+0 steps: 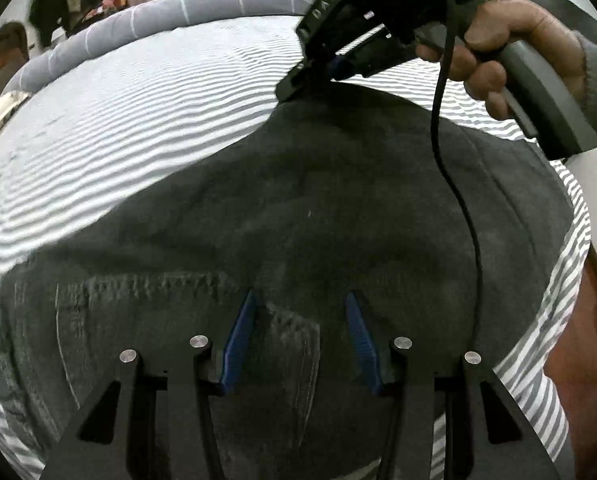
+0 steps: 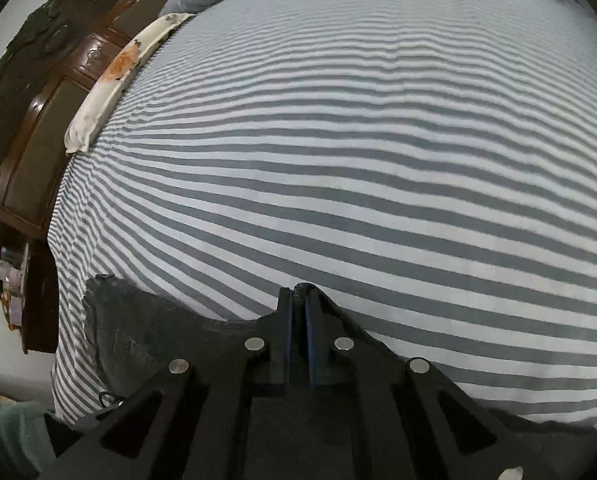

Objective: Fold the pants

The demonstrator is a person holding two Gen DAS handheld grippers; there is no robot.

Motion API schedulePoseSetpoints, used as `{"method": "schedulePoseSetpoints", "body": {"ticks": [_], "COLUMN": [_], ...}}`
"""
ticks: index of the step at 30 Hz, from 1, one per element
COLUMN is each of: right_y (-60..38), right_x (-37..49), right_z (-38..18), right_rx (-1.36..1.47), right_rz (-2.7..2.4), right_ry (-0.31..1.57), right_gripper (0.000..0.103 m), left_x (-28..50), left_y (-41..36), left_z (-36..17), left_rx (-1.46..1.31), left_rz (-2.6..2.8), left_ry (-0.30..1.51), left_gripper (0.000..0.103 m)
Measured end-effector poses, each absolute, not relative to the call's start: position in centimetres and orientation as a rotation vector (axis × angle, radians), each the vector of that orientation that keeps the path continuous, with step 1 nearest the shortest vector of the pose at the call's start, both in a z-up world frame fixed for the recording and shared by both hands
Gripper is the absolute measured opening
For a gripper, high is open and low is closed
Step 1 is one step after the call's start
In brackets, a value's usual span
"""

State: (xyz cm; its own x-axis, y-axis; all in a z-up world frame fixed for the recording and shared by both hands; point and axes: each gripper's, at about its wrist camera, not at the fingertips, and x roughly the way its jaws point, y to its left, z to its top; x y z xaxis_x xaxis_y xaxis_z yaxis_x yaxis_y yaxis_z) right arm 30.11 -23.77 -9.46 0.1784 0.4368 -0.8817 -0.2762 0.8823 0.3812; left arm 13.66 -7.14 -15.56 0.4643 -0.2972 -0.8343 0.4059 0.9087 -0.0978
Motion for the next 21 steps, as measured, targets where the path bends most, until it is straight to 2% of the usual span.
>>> {"method": "schedulePoseSetpoints", "body": {"ticks": [7, 9, 10, 11, 16, 21], "right_y": [-23.6, -24.3, -24.8, -25.7, -30.6, -38.5], "right_x": [30.4, 30.1, 29.8, 29.0, 23.2, 15.9], "right_z": [-11.7, -11.3, -10.7, -9.5, -5.4, -4.9], "right_rx": [0.161, 0.215, 0.245, 0.284, 0.431, 0.540], "right_rz": [0.452, 0.432, 0.413, 0.396, 0.380, 0.266], "right_ry": [1.298, 1.303, 1.285, 1.238, 1.067, 0.993], "right_gripper": [0.006, 0.021, 0.039, 0.046, 0.046, 0.047], "left_x": [12.1, 12.3, 12.7, 12.9, 13.4, 13.4], "left_y": [-5.6, -5.6, -5.7, -5.8, -5.7, -6.3], "left_z": [-16.0, -16.0, -15.9, -15.7, -14.3, -11.6], "left_rx": [0.123, 0.125, 0.130, 0.139, 0.116, 0.077], "left_rz": [-0.432, -0.434, -0.435, -0.439, -0.459, -0.465], "left_ry": [1.005, 1.012, 1.015, 1.018, 1.034, 1.004], "left_gripper": [0.049, 0.049, 0.049, 0.049, 0.049, 0.050]}}
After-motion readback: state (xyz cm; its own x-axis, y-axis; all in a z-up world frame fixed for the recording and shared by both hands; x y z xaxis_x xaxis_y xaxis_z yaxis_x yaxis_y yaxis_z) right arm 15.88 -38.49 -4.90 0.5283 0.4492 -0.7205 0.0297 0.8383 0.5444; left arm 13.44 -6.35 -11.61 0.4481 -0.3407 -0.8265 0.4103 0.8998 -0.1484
